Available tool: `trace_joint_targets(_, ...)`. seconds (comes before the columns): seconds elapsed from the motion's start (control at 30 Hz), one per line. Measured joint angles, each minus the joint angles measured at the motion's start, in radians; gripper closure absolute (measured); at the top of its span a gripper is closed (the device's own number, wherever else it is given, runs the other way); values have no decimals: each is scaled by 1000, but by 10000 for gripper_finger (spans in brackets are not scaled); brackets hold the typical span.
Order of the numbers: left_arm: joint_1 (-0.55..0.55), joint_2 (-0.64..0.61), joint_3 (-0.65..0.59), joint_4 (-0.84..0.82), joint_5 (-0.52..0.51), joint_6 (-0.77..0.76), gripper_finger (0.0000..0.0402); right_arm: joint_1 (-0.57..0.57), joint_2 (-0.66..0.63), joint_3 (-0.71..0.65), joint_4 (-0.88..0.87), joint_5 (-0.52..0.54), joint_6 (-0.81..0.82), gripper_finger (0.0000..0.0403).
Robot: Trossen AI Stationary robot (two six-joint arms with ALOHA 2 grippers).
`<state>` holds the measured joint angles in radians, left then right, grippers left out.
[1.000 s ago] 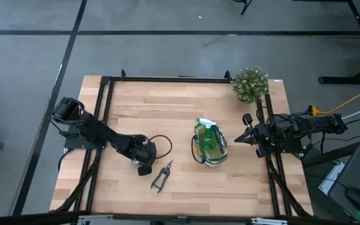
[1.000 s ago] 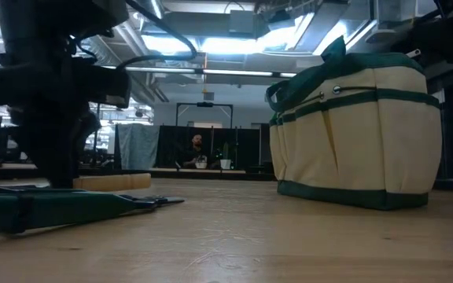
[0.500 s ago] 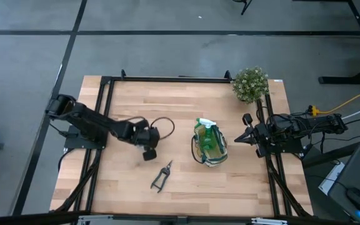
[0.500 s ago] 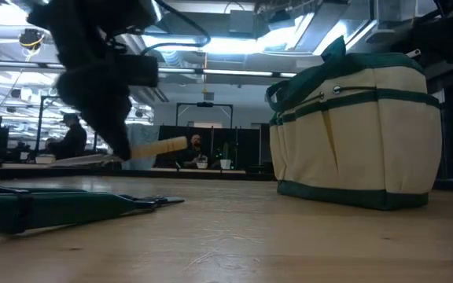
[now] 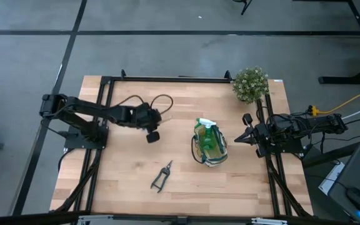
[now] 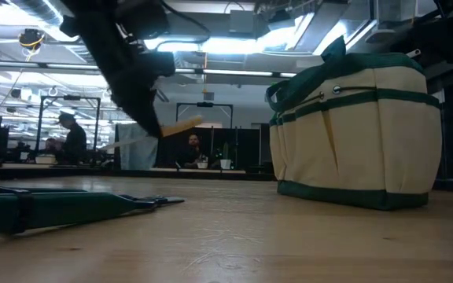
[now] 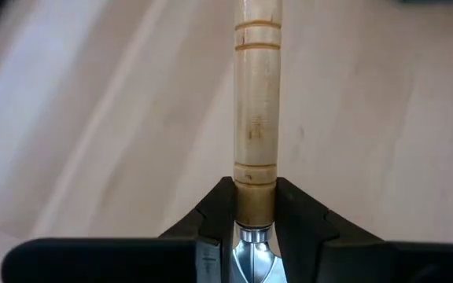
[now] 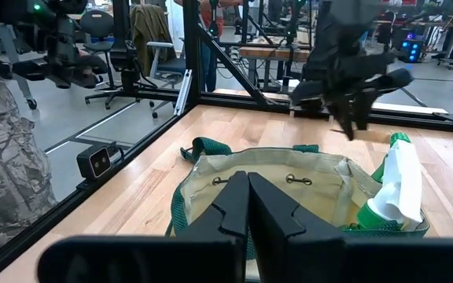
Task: Pick & Place Garden tools in Gardening bag
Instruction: Put the trowel into the gardening bag
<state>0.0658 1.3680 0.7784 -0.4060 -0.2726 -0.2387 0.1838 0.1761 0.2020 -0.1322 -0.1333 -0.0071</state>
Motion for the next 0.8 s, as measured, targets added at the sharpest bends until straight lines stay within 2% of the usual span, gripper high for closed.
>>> trace_joint_targets(0.2,92,-11,13,124,2,108,339,0,0,0,0,0,0,391)
trace_joint_targets(0.43,167,-11,115,248,2,182,339,0,0,0,0,0,0,391)
trace_joint_targets(0.57,179,-11,160,388,3,183,339,0,0,0,0,0,0,391)
trace_joint_targets(0.8,178,-11,168,631,37,177,339,0,0,0,0,0,0,391)
